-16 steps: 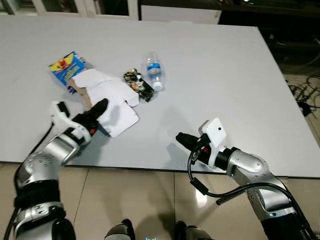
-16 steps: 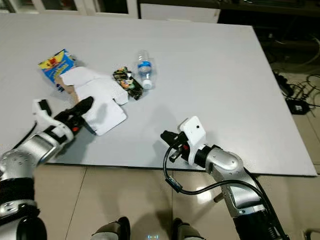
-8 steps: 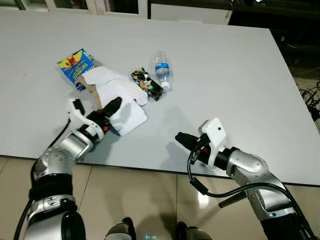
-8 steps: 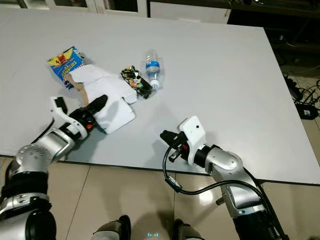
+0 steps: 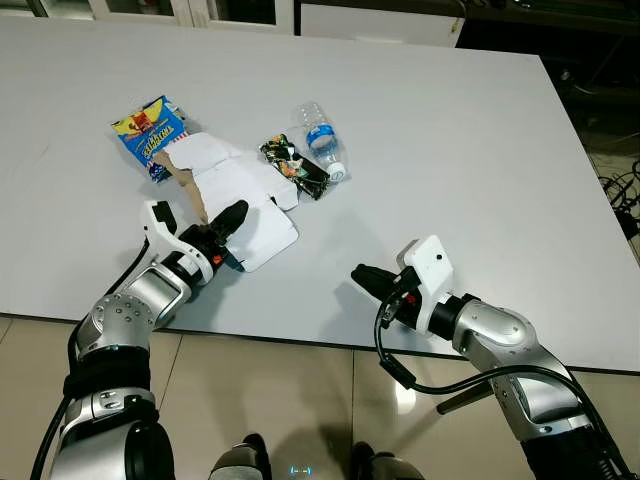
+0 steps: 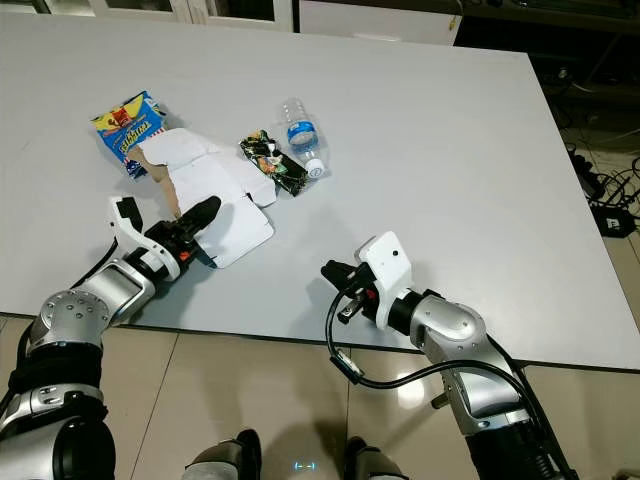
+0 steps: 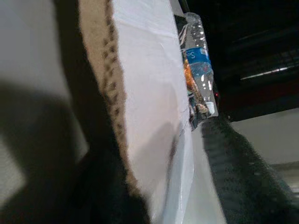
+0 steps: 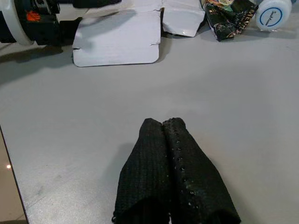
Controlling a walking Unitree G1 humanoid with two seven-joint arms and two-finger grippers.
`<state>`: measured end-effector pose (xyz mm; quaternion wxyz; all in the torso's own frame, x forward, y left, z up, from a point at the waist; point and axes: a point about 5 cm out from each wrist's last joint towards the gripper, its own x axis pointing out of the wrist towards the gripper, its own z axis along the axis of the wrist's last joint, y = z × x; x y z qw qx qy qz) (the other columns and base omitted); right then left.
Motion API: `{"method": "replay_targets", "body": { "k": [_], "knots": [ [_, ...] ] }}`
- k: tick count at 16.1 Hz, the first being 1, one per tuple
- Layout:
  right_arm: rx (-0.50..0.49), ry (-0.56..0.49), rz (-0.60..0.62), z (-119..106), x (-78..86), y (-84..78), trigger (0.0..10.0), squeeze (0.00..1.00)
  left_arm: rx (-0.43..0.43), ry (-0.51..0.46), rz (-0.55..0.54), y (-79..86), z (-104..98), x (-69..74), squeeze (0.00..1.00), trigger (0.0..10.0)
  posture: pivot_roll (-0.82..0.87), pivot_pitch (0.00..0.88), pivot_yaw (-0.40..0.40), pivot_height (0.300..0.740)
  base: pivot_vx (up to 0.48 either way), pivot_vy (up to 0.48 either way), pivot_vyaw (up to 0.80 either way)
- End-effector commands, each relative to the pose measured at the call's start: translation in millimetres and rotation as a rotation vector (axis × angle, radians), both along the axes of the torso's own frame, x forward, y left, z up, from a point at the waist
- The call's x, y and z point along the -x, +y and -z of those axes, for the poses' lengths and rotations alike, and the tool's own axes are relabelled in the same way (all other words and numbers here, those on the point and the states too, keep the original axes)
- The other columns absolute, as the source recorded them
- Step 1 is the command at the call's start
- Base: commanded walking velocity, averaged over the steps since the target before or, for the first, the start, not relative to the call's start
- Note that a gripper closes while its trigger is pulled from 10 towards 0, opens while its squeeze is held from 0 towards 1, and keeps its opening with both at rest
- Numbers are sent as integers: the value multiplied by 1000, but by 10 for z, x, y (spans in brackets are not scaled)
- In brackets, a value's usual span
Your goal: Picking trash to rubbish bin
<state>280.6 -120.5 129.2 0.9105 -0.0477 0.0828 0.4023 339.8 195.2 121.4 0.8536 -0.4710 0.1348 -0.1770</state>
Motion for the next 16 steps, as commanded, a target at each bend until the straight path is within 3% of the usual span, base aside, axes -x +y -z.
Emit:
{"method": "replay_targets", "body": {
  "k": [1, 12, 15, 16],
  "knots": [
    [-2, -6, -3, -20, 26, 3, 10000, 0, -34, 247, 56, -133, 527, 211, 0, 0, -131, 221, -45, 740, 0, 0, 0],
    [1, -1, -4, -12, 30, 1, 10000, 0, -38, 241, 53, -140, 553, 221, 0, 0, -132, 225, -47, 740, 0, 0, 0],
    [0, -2, -2, -8, 15, 6, 10000, 0, -144, 230, 8, -98, 551, 231, 0, 0, -127, 217, -48, 740, 0, 0, 0],
    [0, -4, -2, -9, 0, 12, 10000, 0, -294, 201, -50, -74, 586, 271, 0, 0, -123, 213, -52, 740, 0, 0, 0]
  ]
}}
